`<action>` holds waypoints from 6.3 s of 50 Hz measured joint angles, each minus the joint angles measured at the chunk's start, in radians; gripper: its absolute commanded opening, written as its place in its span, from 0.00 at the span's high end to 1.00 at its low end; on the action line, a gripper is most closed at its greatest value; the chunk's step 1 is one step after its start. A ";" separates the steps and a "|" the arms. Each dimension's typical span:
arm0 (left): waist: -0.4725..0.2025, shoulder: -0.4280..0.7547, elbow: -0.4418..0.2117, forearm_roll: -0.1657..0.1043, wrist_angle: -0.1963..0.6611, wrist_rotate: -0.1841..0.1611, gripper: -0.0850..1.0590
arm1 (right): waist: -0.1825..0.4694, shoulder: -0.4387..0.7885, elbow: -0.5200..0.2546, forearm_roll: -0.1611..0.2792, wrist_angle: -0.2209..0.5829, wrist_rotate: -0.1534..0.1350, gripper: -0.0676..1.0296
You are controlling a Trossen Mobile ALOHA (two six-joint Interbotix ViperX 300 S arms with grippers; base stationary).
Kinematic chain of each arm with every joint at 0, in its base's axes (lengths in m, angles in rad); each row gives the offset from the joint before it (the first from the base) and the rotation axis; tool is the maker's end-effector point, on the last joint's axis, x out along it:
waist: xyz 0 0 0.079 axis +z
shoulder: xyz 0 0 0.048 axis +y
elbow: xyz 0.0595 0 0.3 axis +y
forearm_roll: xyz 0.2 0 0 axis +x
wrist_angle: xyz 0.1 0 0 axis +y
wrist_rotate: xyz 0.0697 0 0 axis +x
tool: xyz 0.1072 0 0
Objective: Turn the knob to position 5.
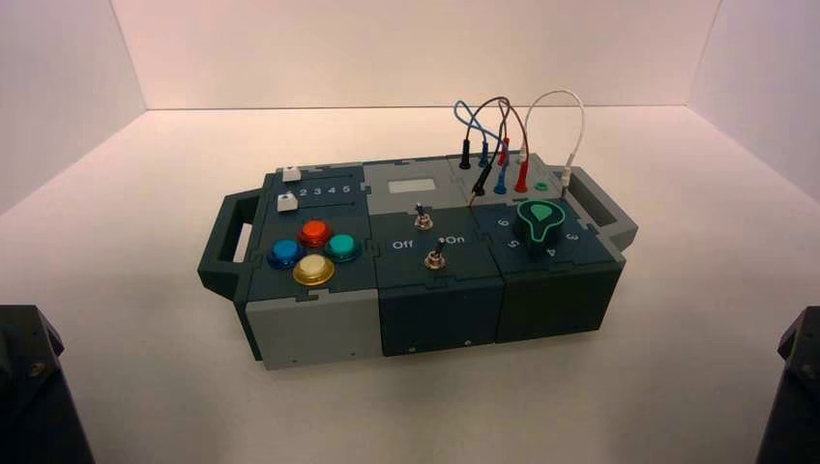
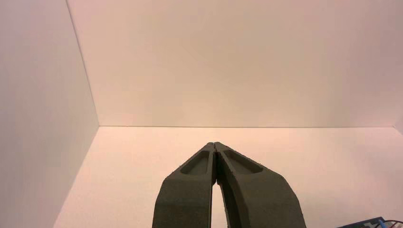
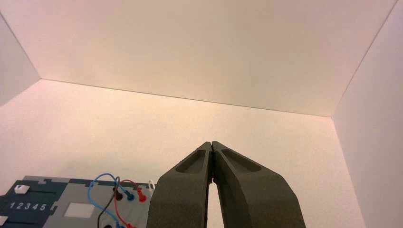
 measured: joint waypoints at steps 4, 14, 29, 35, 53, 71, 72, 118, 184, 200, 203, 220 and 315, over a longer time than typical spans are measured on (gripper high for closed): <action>0.000 0.000 0.000 0.000 0.002 0.000 0.95 | 0.000 0.000 0.000 0.000 0.000 0.002 0.96; -0.002 -0.002 0.000 0.000 0.003 0.000 0.95 | 0.000 0.002 0.000 0.000 0.000 0.002 0.96; -0.064 0.012 -0.012 -0.003 0.150 0.005 0.95 | 0.000 0.017 0.000 0.012 0.026 0.002 0.96; -0.199 0.072 -0.041 -0.003 0.305 0.012 0.95 | 0.000 0.060 -0.005 0.015 0.048 0.002 0.96; -0.571 0.238 -0.149 -0.009 0.643 0.014 0.95 | 0.000 0.166 -0.040 0.017 0.127 0.002 0.96; -0.735 0.347 -0.204 -0.038 0.730 0.012 0.95 | 0.006 0.291 -0.149 0.040 0.433 -0.002 0.96; -0.735 0.348 -0.204 -0.038 0.729 0.012 0.95 | 0.008 0.299 -0.158 0.048 0.451 -0.003 0.96; -0.825 0.555 -0.206 -0.044 0.557 0.006 0.95 | 0.278 0.495 -0.086 0.301 0.761 -0.008 0.96; -0.825 0.554 -0.213 -0.046 0.537 0.006 0.95 | 0.440 0.904 -0.230 0.239 0.732 -0.083 0.96; -0.825 0.554 -0.213 -0.046 0.537 0.006 0.95 | 0.448 0.950 -0.250 0.245 0.733 -0.081 0.96; -0.825 0.555 -0.213 -0.046 0.537 0.005 0.95 | 0.448 0.953 -0.250 0.247 0.732 -0.081 0.96; -0.825 0.555 -0.213 -0.046 0.538 0.006 0.95 | 0.448 0.988 -0.279 0.252 0.732 -0.081 0.96; -0.825 0.557 -0.213 -0.041 0.541 0.006 0.95 | 0.449 1.114 -0.365 0.270 0.733 -0.081 0.96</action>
